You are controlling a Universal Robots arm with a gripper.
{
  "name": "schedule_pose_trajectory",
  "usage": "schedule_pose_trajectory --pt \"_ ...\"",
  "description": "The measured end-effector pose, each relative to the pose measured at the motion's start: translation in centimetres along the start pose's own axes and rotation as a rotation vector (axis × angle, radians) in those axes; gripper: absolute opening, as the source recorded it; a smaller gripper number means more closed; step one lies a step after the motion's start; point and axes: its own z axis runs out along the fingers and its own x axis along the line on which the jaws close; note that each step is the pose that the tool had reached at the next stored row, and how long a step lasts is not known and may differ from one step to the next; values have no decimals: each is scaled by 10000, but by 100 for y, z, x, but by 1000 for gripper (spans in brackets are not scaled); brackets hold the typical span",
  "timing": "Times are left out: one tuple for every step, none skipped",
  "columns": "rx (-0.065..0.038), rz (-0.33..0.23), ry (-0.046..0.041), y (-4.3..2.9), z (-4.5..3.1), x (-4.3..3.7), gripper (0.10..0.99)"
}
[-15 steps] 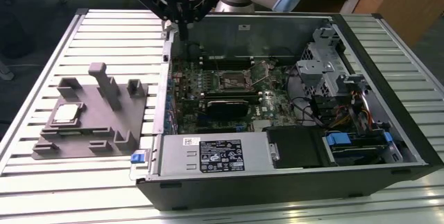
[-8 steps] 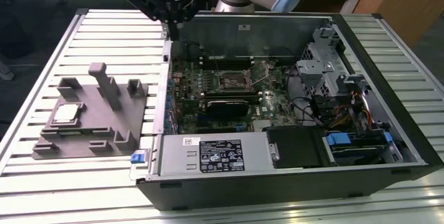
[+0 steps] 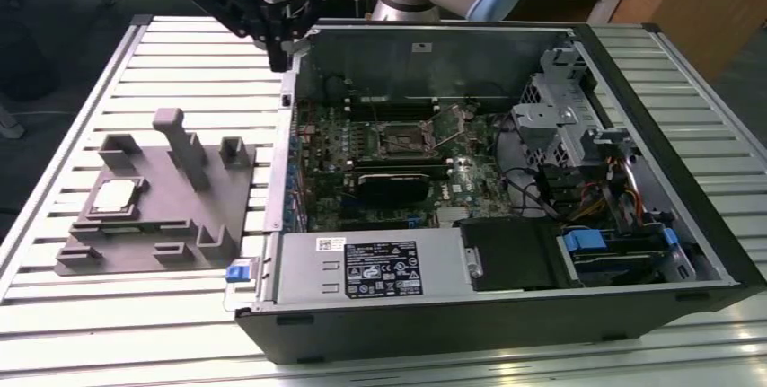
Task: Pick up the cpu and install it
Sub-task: 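Reach for the cpu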
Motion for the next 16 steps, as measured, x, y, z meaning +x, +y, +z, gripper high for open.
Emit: schedule_pose_trajectory --pt "0 -1 1 -3 1 31 106" --pt "0 -1 2 -5 3 62 106" --pt "-1 -2 4 -7 4 91 106" --pt "0 -1 7 -10 5 122 106" --pt "0 0 10 -12 7 148 106" --pt "1 0 13 -16 8 175 106" --pt "1 1 21 -21 10 200 106" --pt "2 1 36 -28 13 224 106" --pt "3 2 54 -35 17 246 106" --pt "5 2 76 -46 20 269 106" --pt "7 3 101 -56 24 290 106" --pt "10 4 128 -64 29 314 106" --pt "11 5 152 -70 34 342 106" --pt "14 6 182 -75 39 369 106" --pt "16 8 208 -79 45 394 106" --pt "17 9 232 -81 50 423 106"
